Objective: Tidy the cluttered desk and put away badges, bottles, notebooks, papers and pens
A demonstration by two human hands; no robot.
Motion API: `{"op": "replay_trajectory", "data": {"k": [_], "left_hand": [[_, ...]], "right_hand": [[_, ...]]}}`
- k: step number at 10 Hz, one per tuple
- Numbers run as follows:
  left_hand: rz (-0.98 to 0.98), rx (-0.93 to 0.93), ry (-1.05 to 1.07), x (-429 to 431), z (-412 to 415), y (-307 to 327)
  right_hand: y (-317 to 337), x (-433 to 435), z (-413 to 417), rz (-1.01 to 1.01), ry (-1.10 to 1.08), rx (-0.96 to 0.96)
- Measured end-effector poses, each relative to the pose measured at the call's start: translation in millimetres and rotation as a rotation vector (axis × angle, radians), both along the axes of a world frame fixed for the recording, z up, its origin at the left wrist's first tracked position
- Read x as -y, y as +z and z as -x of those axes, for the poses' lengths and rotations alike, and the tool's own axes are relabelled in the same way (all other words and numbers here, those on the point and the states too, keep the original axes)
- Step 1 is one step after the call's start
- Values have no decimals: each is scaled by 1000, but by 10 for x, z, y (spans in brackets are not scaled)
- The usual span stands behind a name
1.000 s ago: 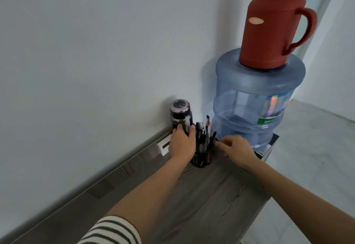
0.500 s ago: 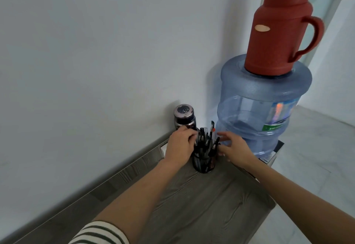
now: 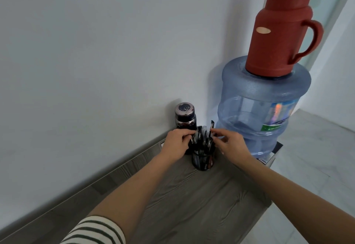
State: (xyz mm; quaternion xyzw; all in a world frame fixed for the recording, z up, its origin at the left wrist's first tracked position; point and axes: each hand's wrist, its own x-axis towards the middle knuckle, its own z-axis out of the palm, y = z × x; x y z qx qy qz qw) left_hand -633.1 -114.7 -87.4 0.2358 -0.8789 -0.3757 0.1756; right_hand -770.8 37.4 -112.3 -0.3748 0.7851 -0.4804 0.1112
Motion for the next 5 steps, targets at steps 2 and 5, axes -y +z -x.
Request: {"op": "replay_trajectory", "data": {"k": [2, 5], "left_hand": [[-91, -14, 57, -8, -212, -68], [-2, 86, 193, 18, -1143, -230]], "right_hand": [[25, -40, -33, 0, 11, 75], [111, -36, -338, -176, -151, -211]]}}
